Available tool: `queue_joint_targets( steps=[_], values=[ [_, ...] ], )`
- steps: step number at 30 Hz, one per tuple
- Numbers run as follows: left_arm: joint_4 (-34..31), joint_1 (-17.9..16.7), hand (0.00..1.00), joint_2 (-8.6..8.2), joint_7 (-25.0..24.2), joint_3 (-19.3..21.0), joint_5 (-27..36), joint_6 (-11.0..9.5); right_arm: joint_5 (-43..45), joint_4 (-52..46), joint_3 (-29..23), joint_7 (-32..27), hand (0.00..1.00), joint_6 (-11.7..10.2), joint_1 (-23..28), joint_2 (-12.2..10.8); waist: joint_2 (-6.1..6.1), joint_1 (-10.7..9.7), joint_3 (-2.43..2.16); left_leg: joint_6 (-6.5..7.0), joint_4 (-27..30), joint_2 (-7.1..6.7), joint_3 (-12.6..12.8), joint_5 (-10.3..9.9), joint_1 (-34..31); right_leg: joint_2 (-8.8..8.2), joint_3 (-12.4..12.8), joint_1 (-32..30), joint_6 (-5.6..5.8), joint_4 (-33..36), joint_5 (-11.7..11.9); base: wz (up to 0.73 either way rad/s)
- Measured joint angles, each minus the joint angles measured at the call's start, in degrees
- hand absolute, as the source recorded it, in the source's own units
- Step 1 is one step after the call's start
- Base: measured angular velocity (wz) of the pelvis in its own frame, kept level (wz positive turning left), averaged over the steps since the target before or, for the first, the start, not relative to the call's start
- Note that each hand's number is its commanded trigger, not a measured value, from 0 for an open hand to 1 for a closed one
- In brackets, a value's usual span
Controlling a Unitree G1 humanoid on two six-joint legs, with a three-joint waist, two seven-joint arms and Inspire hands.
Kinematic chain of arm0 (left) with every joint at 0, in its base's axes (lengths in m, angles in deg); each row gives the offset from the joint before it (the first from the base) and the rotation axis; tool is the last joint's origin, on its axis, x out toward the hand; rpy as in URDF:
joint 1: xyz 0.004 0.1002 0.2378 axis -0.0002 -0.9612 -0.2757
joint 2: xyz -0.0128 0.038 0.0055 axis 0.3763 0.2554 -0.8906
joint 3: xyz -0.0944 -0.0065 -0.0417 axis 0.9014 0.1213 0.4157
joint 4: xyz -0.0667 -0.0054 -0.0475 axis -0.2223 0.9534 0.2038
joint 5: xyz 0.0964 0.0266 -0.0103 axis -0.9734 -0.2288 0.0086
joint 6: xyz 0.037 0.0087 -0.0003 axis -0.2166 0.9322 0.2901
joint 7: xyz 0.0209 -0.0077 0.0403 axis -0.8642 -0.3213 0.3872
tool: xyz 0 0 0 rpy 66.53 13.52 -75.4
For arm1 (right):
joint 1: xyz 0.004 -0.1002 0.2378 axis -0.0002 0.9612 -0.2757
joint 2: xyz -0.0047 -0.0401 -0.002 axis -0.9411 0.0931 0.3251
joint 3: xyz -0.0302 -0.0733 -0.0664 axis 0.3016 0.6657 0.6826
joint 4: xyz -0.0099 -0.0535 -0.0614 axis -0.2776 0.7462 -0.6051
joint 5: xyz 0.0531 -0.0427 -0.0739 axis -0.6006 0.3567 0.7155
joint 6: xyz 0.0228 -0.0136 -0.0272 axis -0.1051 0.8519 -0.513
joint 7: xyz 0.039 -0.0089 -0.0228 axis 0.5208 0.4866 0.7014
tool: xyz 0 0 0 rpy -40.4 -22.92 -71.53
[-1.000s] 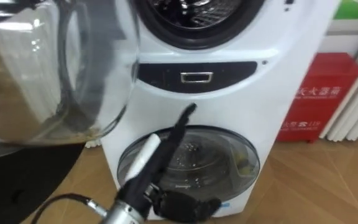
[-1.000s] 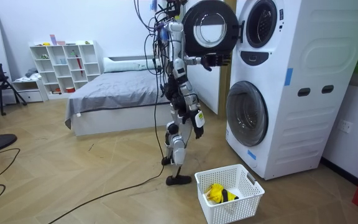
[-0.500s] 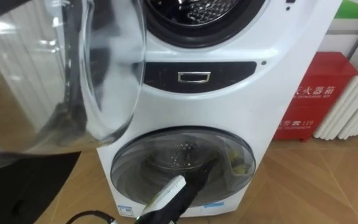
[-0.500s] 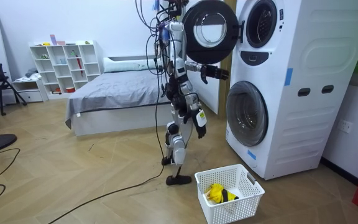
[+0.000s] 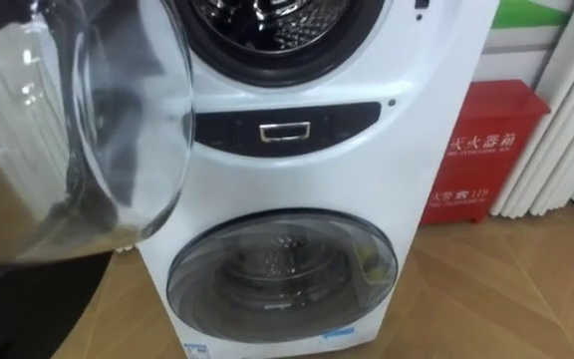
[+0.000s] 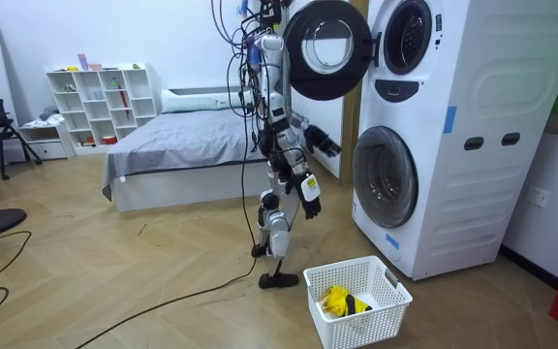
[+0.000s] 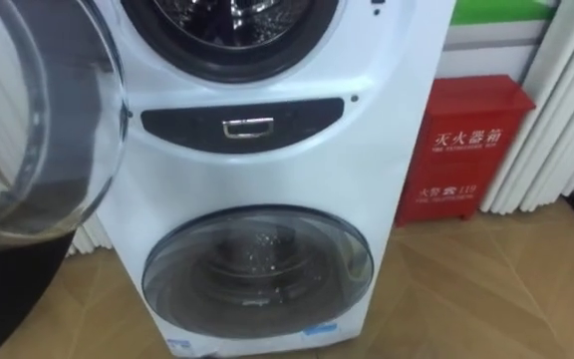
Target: Pick clothes from washing machine
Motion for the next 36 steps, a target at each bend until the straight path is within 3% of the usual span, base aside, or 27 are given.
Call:
queue_joint_targets(
  steps=[2, 5, 7, 9, 11, 14, 18, 22, 25, 30, 32, 36],
  values=[
    [4.9, -0.6, 0.0, 0.56, 3.2, 6.8, 5.6, 0.1, -2.5, 0.0, -1.5, -0.4, 0.0, -0.3, 0.2, -0.4, -0.7, 1.6, 0.25, -0.09, 0.0, 0.0, 0.0, -0.1, 0.1, -0.01, 0.1, 0.0, 0.0, 0.0, 0.0, -0.07],
    [7.5, -0.8, 0.0, 0.48, 6.4, 12.5, 13.0, 0.4, -3.8, 0.1, -1.9, -0.9, 0.0, -0.4, 0.8, -0.8, -0.75, 4.1, 0.06, -0.18, 0.0, -0.04, -0.1, -0.1, 0.3, -0.11, -0.6, 0.1, 0.0, 0.0, 0.0, -0.02],
    [7.5, -0.8, 0.0, 0.38, 8.0, 15.7, 16.7, 0.9, -3.8, 0.1, -2.5, -0.9, 0.0, -0.4, 1.1, -0.7, -0.6, 4.4, 0.06, -0.18, 0.1, -0.04, -0.5, -0.1, 0.4, -0.12, -0.9, 0.4, 0.0, 0.0, 0.0, 0.06],
    [7.4, -0.4, 0.0, 0.39, 9.6, 19.4, 21.1, 1.6, -3.9, 0.1, -3.8, -0.9, 0.0, -0.4, 1.3, -0.8, -0.19, 5.1, 0.14, -0.18, 0.1, -0.01, -0.5, -0.1, 0.8, -0.09, -0.9, 0.7, 0.0, 0.0, 0.0, -0.07],
    [7.1, 1.1, 0.0, 0.44, 12.5, 23.4, 26.6, 1.9, -3.8, -0.2, -4.7, -1.4, 0.0, -0.4, 2.2, -0.6, 0.75, 5.7, -0.29, -0.36, 0.1, 0.09, -0.5, -0.3, 1.3, -0.03, -0.9, 0.9, 0.0, 0.0, 0.0, -0.13],
    [6.8, 4.1, 0.0, 1.48, 15.4, 27.5, 32.0, 2.0, -3.6, -0.4, -6.9, -1.5, 0.0, -0.4, 2.3, -0.5, 1.78, 5.8, -0.47, -0.32, -0.1, 0.13, -1.0, -0.4, 1.4, 0.02, -1.2, 0.9, -0.01, 0.3, 0.0, 0.01],
    [2.0, 5.8, 0.0, 2.96, 19.8, 30.8, 34.0, 2.2, -2.7, -1.4, -8.4, -1.3, 0.0, -0.2, 3.4, -0.6, 2.33, 5.7, -0.5, -0.27, -0.1, 0.12, -1.9, -0.5, 1.3, 0.06, -1.9, 1.0, -0.09, 0.5, 0.1, 0.07],
    [-7.0, 6.7, 0.0, 4.9, 26.9, 33.1, 33.8, 2.0, -2.6, -4.8, -8.6, -1.4, 0.0, 0.0, 5.6, -0.8, 2.91, 6.1, -0.81, -0.26, 0.1, 0.06, -2.2, -0.5, 1.3, 0.1, -1.5, 0.9, -0.17, 0.5, 0.1, 0.0],
    [-18.6, 6.7, 0.0, 4.98, 32.6, 33.0, 32.1, 1.8, -1.9, -4.9, -8.5, -1.4, 0.0, 0.1, 6.3, -1.0, 2.97, 6.2, -0.88, -0.26, 0.1, -0.11, -3.6, -0.5, 1.1, 0.07, -2.0, 0.9, -0.17, 0.4, 0.1, 0.06],
    [-40.9, 6.6, 0.0, 4.89, 39.0, 32.2, 18.8, 1.5, -1.9, -5.2, -8.6, -1.7, 0.0, 0.1, 6.6, -1.4, 2.95, 6.2, -0.91, -0.25, 0.2, -0.11, -4.6, -0.4, 0.8, 0.16, -2.2, 0.9, -0.17, 0.2, 0.1, 0.02],
    [-49.1, 5.7, 0.0, 5.38, 39.7, 31.0, 10.5, 0.0, -2.3, -5.3, -8.2, -2.0, 0.0, 0.2, 6.5, -1.4, 2.59, 5.7, -0.86, -0.25, 0.2, -0.18, -4.8, -0.4, 0.8, 0.09, -2.3, 0.9, -0.17, 0.1, 0.1, 0.0],
    [-61.7, 5.2, 0.0, 4.79, 40.8, 26.7, 5.3, 0.1, -2.4, -5.4, -7.2, -1.9, 0.0, 1.2, 5.8, -1.9, 2.05, 5.4, -0.56, -0.25, 0.3, -0.23, -5.3, -0.4, 0.2, -0.01, -3.0, 1.1, -0.16, 0.1, 0.1, 0.09]
  ],
)
